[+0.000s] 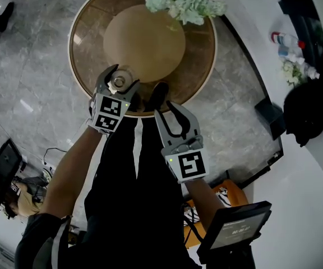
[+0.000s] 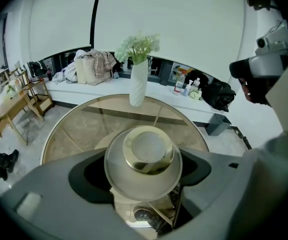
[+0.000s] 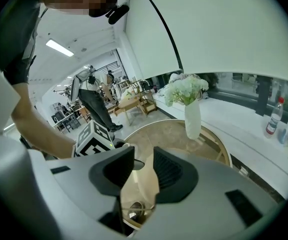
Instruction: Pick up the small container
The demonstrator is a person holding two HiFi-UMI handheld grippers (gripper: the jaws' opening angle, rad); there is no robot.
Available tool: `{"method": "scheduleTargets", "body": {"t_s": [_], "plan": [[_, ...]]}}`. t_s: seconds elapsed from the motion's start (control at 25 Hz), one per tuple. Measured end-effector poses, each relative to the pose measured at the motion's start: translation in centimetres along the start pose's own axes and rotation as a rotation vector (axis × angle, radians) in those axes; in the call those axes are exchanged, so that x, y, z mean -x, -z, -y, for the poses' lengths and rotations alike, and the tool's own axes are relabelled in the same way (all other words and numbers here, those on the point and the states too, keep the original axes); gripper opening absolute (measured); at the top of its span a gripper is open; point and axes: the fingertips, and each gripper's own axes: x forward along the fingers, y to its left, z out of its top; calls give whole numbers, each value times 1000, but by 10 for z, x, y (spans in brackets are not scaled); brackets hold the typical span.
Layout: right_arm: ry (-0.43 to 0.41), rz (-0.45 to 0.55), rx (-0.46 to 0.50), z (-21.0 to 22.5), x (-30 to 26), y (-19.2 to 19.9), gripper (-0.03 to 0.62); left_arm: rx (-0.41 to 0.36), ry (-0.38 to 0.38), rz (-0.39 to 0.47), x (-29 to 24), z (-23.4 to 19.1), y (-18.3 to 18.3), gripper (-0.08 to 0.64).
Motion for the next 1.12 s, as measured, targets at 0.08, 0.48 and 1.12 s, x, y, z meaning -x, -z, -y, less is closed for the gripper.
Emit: {"method": "scheduleTargets", "body": {"t_s": [0.08, 0.48, 1.12], "plan": [[2, 12, 3, -2, 5, -10, 115, 6, -15, 4, 13, -1, -9, 342], [8, 75, 9, -27, 38, -51, 115, 46, -6, -1, 103, 15, -56, 342], [26, 151, 80, -44, 84, -118, 115, 15, 15, 62, 214, 51, -119, 342]]}}
